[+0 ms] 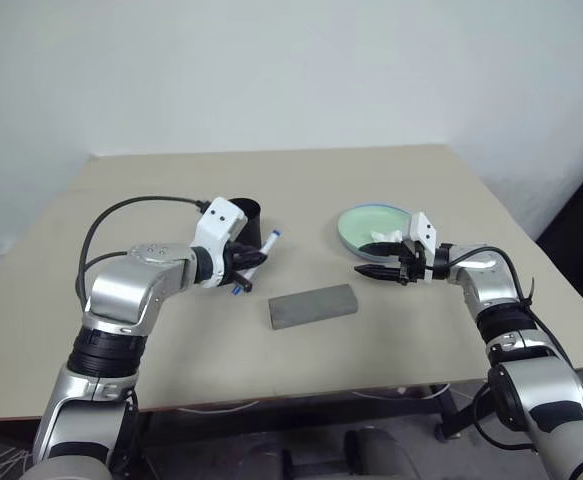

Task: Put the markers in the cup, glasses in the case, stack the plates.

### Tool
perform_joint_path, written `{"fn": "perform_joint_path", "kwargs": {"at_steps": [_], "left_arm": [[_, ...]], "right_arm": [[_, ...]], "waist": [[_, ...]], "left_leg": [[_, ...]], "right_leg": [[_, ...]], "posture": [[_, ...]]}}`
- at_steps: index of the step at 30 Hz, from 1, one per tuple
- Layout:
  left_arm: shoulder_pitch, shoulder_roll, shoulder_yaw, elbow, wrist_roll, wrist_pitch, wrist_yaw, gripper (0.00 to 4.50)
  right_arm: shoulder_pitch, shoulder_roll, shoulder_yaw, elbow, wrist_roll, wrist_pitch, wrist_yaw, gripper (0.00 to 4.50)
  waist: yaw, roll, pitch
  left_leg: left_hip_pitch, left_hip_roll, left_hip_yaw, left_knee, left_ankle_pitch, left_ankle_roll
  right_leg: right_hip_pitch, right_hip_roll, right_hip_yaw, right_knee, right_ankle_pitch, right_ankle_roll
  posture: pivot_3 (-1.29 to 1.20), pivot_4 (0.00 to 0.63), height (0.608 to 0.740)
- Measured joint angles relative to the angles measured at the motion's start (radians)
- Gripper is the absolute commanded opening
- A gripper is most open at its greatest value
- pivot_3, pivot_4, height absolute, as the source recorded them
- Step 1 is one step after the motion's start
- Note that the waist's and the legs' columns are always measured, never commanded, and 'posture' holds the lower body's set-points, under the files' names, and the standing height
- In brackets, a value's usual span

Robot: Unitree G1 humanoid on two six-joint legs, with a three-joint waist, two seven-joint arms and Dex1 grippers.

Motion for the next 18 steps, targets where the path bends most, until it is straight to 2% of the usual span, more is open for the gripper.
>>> {"fn": "perform_joint_path", "kwargs": {"at_steps": [3, 7, 13, 18], "left_arm": [[-0.042, -0.093, 0.003, 0.046, 0.031, -0.224, 0.020, 0.10], [-0.178, -0.195, 0.043, 0.259, 0.113, -0.516, 0.135, 0.10], [-0.343, -0.202, 0.004, 0.729, 0.354, -0.920, 0.330, 0.10], [-0.412, -0.225, 0.015, 1.007, 0.414, -1.097, 0.453, 0.10]], "right_arm": [[-0.003, 0.006, 0.001, 0.000, -0.003, -0.003, -0.001, 2.37], [-0.007, 0.009, 0.003, 0.006, -0.005, -0.010, -0.002, 2.37], [-0.007, 0.010, 0.002, 0.015, -0.006, -0.013, -0.005, 2.37], [-0.007, 0.009, 0.002, 0.009, -0.006, -0.013, -0.015, 2.37]], "waist": [[0.001, 0.000, 0.000], [0.001, 0.000, 0.000], [0.000, 0.000, 0.000], [0.001, 0.000, 0.000]], "left_leg": [[0.000, -0.001, 0.000, 0.000, 0.001, 0.000], [0.001, -0.001, 0.000, 0.001, 0.003, 0.001], [0.002, -0.001, 0.000, 0.000, 0.003, 0.002], [-0.001, -0.002, 0.000, 0.000, 0.002, 0.003]], "right_leg": [[0.000, 0.000, 0.000, 0.000, 0.000, 0.000], [0.003, 0.000, 0.001, 0.000, 0.000, 0.000], [0.004, 0.000, 0.000, 0.000, 0.000, 0.000], [0.002, -0.001, 0.000, -0.001, 0.001, 0.001]], "posture": [[0.00, 0.000, 0.732], [0.00, 0.000, 0.732], [0.00, 0.000, 0.732], [0.00, 0.000, 0.732]]}}
